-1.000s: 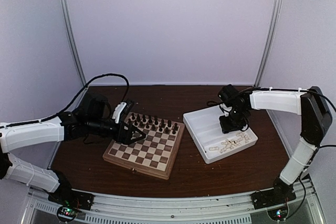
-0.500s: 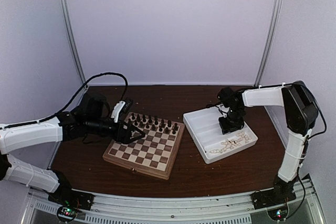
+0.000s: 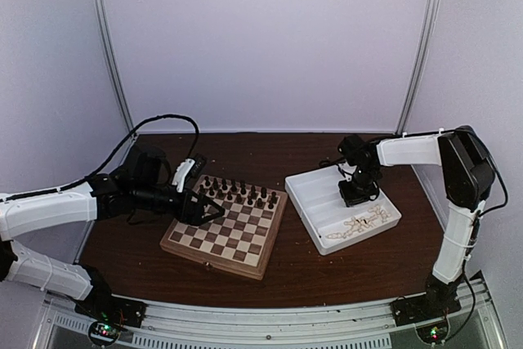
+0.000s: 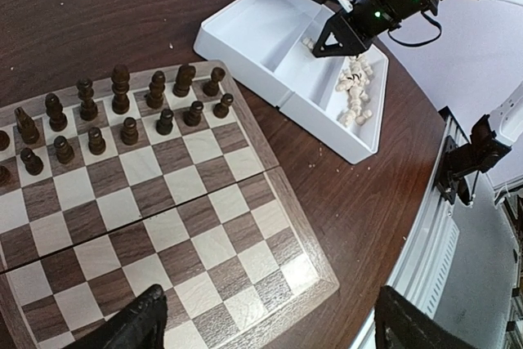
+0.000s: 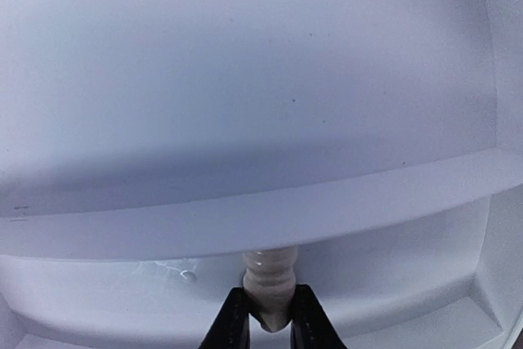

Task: Set up the chess pieces on the board
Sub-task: Pick up the chess piece from the storage box, then place the chess piece on the chessboard.

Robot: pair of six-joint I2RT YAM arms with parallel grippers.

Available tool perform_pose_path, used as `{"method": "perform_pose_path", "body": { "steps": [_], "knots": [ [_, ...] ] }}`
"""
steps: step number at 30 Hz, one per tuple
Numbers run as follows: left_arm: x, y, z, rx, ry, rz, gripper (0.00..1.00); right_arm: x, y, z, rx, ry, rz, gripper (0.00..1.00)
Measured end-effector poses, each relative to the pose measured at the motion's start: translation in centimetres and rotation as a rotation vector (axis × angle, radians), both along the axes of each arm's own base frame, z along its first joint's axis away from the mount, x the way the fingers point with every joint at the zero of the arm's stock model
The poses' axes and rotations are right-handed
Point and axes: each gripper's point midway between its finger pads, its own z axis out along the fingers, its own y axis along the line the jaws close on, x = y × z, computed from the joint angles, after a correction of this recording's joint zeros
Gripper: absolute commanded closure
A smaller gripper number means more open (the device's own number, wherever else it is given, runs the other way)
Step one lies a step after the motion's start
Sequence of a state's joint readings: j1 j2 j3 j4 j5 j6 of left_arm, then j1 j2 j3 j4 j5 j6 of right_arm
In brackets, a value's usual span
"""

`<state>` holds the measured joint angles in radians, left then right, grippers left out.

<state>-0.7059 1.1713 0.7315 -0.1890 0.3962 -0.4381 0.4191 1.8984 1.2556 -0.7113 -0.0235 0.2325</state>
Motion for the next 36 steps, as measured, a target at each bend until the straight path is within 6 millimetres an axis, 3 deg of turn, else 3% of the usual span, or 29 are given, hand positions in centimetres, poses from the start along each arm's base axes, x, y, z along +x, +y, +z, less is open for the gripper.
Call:
{"method": "perform_pose_path", "body": {
  "steps": [9, 16, 20, 27, 30, 36],
  "knots": [
    [0.0, 0.1, 0.4, -0.005, -0.013, 0.005, 0.12, 0.3, 0.2, 1.4, 0.027, -0.05, -0.001, 0.85],
    [0.1, 0.2, 0.8, -0.009, -0.027, 0.011, 0.12, -0.2, 2.0, 6.4, 0.12, -0.147, 0.045, 0.84],
    [0.1, 0.2, 1.1, -0.017, -0.037, 0.011, 0.13, -2.2, 5.7, 8.7, 0.185, -0.178, 0.155, 0.84],
    [0.1, 0.1, 2.6, -0.055, -0.127, -0.014, 0.11, -6.6, 12.0, 9.8, 0.274, -0.153, 0.333, 0.84],
    [-0.2, 0.4, 3.6, -0.088, -0.218, -0.033, 0.03, -7.9, 13.8, 10.4, 0.31, -0.139, 0.376, 0.84],
    [-0.3, 0.4, 4.7, -0.126, -0.4, -0.08, 0.02, -9.8, 17.6, 12.7, 0.426, -0.13, 0.435, 0.84]
  ]
}}
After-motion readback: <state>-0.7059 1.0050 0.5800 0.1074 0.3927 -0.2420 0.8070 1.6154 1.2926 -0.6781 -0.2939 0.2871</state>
